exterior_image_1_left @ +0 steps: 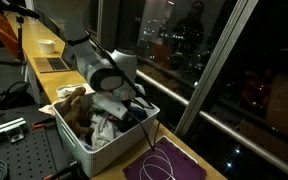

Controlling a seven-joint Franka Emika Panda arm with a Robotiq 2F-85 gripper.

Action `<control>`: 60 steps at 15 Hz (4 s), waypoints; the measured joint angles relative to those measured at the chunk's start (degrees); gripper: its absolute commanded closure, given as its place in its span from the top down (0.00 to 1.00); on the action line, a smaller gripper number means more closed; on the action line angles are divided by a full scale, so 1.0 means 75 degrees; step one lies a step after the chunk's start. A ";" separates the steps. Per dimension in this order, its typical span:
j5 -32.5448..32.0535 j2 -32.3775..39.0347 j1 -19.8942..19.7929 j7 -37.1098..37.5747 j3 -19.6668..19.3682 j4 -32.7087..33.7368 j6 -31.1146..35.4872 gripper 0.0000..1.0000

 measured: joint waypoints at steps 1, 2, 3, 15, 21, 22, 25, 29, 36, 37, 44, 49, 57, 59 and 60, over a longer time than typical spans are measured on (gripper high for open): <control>0.0161 -0.0155 -0.0138 -0.0130 0.0112 -0.0066 -0.0058 0.05; 0.0320 -0.0321 -0.0260 -0.0260 0.0213 -0.0129 -0.0118 0.05; 0.0483 -0.0495 -0.0360 -0.0392 0.0303 -0.0183 -0.0212 0.05; 0.1577 -0.3699 0.0237 -0.1230 0.0515 -0.0261 -0.1999 0.05; 0.1478 -0.5320 0.1435 -0.1091 0.0463 0.0499 -0.3211 0.05; 0.1409 -0.5493 0.1648 -0.0991 0.0483 0.0738 -0.3460 0.05; 0.1226 -0.5766 0.2225 -0.0669 0.0634 0.1493 -0.4145 0.05; 0.0841 -0.5535 0.2810 -0.0112 0.1161 0.2064 -0.4482 0.05; 0.0497 -0.4499 0.3216 0.0307 0.1636 0.1532 -0.4458 0.51; 0.0498 -0.4379 0.3215 0.0307 0.1631 0.1385 -0.4450 0.60; 0.0813 -0.4285 0.2787 0.0100 0.0998 0.0646 -0.4385 1.00; 0.1183 -0.4310 0.1990 -0.0694 0.0034 -0.0414 -0.3708 1.00; 0.1730 -0.3957 0.1809 -0.1076 -0.0184 -0.1979 -0.2887 1.00; 0.1733 -0.3889 0.1842 -0.1057 -0.0119 -0.2111 -0.2881 1.00; 0.1733 -0.3859 0.1854 -0.1054 -0.0096 -0.2141 -0.2881 1.00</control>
